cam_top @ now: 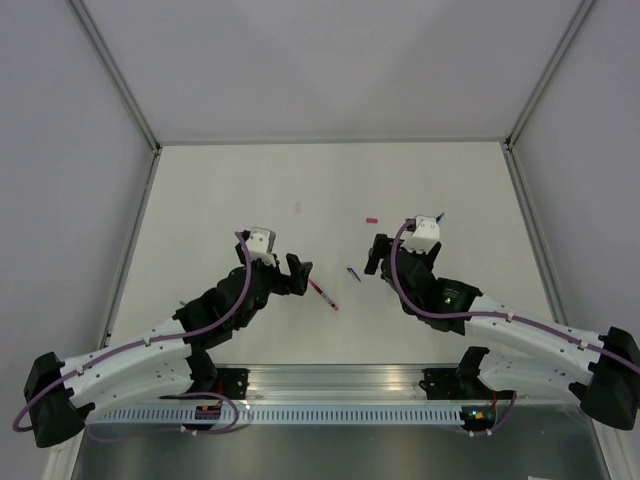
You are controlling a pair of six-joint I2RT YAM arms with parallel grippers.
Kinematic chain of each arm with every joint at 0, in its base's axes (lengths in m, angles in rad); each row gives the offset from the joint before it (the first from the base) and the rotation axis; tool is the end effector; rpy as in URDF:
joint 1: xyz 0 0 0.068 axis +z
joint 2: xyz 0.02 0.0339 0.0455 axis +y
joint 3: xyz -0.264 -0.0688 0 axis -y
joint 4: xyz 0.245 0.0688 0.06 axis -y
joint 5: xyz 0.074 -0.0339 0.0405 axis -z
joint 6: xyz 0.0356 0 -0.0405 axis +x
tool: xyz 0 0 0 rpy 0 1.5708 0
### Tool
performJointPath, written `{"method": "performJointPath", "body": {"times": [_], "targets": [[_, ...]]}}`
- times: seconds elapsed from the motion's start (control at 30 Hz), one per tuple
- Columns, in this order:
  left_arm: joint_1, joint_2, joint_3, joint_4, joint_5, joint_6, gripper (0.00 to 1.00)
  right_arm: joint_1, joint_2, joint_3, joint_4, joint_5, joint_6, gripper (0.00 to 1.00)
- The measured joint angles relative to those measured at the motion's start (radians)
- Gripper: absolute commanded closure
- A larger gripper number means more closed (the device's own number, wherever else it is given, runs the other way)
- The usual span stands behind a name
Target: Insert the pens into the pen caps
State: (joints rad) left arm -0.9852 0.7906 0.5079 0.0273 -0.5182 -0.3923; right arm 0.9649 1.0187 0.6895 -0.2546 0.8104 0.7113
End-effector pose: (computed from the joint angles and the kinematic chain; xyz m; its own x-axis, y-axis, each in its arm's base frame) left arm 0.1185 -0.1468 0.2639 -0.3045 -0.1417 -0.9419 0.3708 0.8932 -0.2543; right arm 0.1436 0.1620 0.2615 -0.3829 0.2374 -0.8928 0.0366 0.9695 0.2422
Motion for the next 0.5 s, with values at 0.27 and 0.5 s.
{"method": "performJointPath", "body": {"times": [0.27,0.5], "targets": [[0.000,0.006,0.000,0.002,0.005,0.001,0.00,-0.014,0.096,0.101,-0.055,0.138,-0.039,0.04],[0.000,0.033,0.000,0.004,0.002,0.001,0.01,-0.375,0.316,0.398,-0.160,0.046,-0.087,0.25]]}}
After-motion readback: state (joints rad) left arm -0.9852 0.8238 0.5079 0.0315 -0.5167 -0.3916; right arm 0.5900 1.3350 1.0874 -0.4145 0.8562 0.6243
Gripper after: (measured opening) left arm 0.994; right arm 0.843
